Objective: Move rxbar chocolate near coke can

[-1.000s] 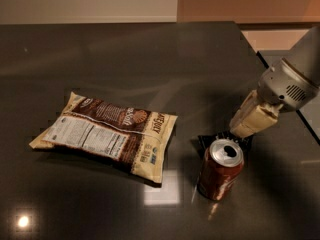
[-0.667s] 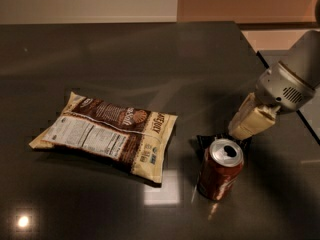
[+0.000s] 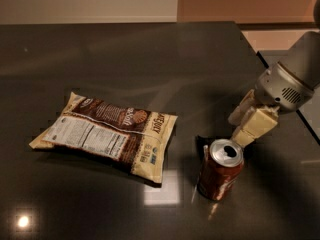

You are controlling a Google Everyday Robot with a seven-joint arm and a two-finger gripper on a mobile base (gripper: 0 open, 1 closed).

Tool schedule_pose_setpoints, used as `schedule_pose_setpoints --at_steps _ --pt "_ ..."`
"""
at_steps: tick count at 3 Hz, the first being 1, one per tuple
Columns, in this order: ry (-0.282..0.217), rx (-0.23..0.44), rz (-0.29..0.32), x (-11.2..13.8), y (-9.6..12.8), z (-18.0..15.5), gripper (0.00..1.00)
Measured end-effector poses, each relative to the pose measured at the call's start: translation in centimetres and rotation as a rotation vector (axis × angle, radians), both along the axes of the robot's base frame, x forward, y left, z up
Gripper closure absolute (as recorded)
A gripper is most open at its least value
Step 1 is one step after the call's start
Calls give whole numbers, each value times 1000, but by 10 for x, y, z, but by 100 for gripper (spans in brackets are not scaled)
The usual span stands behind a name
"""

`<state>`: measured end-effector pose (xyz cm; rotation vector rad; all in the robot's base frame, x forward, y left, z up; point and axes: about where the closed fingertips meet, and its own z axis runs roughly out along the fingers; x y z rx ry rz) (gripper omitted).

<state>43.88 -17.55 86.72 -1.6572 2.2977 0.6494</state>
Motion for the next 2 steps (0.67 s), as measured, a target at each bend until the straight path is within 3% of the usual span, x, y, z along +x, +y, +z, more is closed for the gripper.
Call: schedule_pose_setpoints --at_steps 1,2 --pt "-9 1 -3 2 1 0 0" --pt "-9 1 -3 2 1 0 0"
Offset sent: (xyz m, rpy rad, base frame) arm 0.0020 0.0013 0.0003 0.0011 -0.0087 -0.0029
